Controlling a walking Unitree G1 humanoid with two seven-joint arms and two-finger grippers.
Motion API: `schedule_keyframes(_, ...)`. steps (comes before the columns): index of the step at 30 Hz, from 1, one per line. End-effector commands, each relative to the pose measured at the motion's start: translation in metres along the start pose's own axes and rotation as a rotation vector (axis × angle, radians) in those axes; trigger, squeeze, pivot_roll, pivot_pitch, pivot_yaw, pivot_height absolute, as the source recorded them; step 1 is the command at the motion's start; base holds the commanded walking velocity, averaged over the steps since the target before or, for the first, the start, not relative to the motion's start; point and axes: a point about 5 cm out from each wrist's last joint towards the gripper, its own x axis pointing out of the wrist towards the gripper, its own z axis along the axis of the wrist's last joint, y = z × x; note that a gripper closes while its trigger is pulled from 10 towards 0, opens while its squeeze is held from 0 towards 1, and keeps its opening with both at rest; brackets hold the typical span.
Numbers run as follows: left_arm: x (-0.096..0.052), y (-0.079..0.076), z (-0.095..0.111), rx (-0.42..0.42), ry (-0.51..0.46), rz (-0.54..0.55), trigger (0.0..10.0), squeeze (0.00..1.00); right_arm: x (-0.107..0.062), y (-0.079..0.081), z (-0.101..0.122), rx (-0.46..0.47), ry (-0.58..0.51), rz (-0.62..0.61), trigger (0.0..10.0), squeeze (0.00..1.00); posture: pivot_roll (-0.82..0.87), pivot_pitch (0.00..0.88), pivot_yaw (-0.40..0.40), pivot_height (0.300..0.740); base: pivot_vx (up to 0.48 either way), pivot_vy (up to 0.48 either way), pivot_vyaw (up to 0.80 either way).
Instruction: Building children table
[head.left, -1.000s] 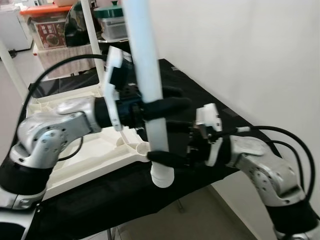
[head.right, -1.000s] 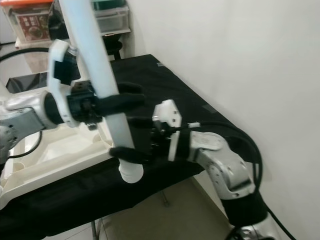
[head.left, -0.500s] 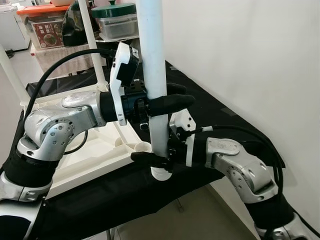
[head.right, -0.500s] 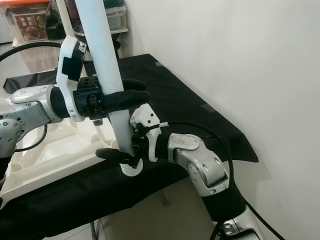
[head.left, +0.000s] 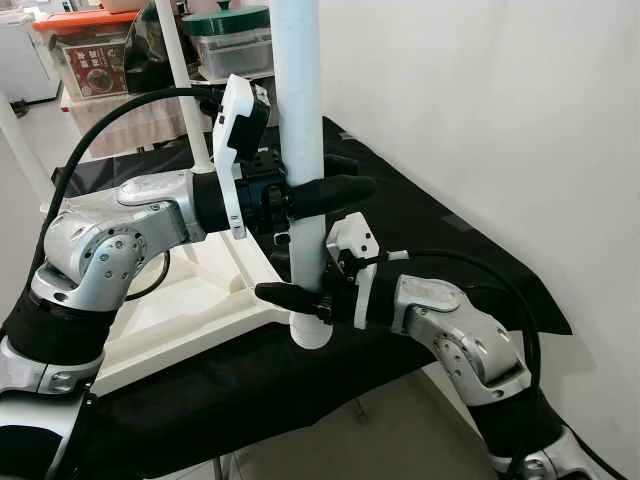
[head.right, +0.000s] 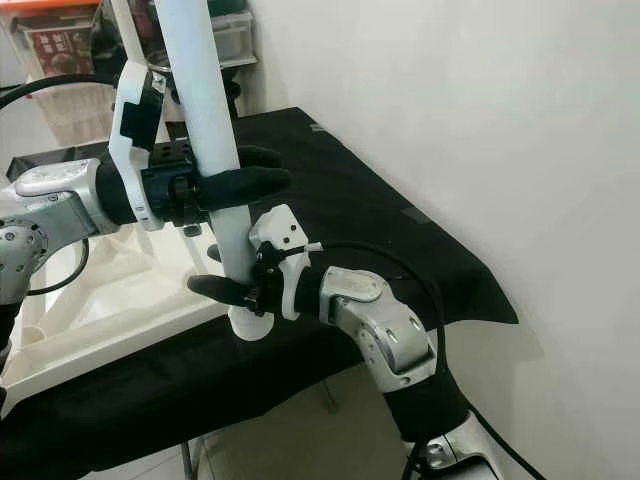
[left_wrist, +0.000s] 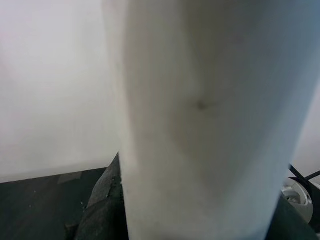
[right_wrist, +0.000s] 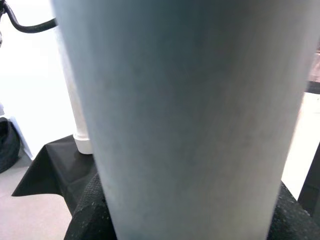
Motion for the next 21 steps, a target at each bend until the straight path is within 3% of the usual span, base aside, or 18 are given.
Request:
schedule_keyframes(1,0.016,-0.014,0.007,0.05,-0.079,-0.126,0.0,0.0,0.007,-0.004,0.005,0.025,-0.028,-0.033,0.0,0.0,-0.08,0.0,0.005,0.74,0.0,0.0,0.0)
schedule_keyframes(3,0.016,-0.013,0.007,0.067,-0.088,-0.12,0.0,0.0,0.007,-0.004,0.005,0.024,-0.03,-0.037,0.0,0.0,-0.08,0.0,0.007,0.74,0.0,0.0,0.0)
schedule_keyframes(4,0.016,-0.012,0.007,0.079,-0.088,-0.107,10.0,1.0,0.007,-0.005,0.005,0.024,-0.035,-0.043,0.0,0.0,-0.08,0.0,0.007,0.74,0.0,0.0,0.0)
schedule_keyframes(7,0.015,-0.01,0.006,0.081,-0.094,-0.092,10.0,1.0,0.007,-0.006,0.005,0.025,-0.044,-0.056,0.0,0.0,-0.09,0.0,0.009,0.74,0.0,0.0,0.0)
schedule_keyframes(11,0.003,0.002,0.014,0.088,-0.154,0.023,10.0,1.0,0.004,-0.014,0.005,0.022,-0.063,-0.108,0.0,0.0,-0.09,0.0,0.012,0.74,0.0,0.0,0.0)
schedule_keyframes(13,-0.017,0.014,0.018,0.106,-0.165,0.148,10.0,1.0,-0.005,-0.029,0.008,0.04,-0.106,-0.207,0.0,0.0,-0.08,0.0,0.01,0.74,0.0,0.0,0.0)
schedule_keyframes(14,-0.017,0.014,0.018,0.106,-0.165,0.148,10.0,1.0,-0.005,-0.029,0.008,0.04,-0.106,-0.207,0.0,0.0,-0.08,0.0,0.01,0.74,0.0,0.0,0.0)
schedule_keyframes(21,-0.059,0.034,0.023,0.19,-0.128,0.407,10.0,1.0,-0.021,-0.053,0.013,0.057,-0.165,-0.377,0.0,0.0,-0.07,0.0,0.012,0.74,0.0,0.0,0.0)
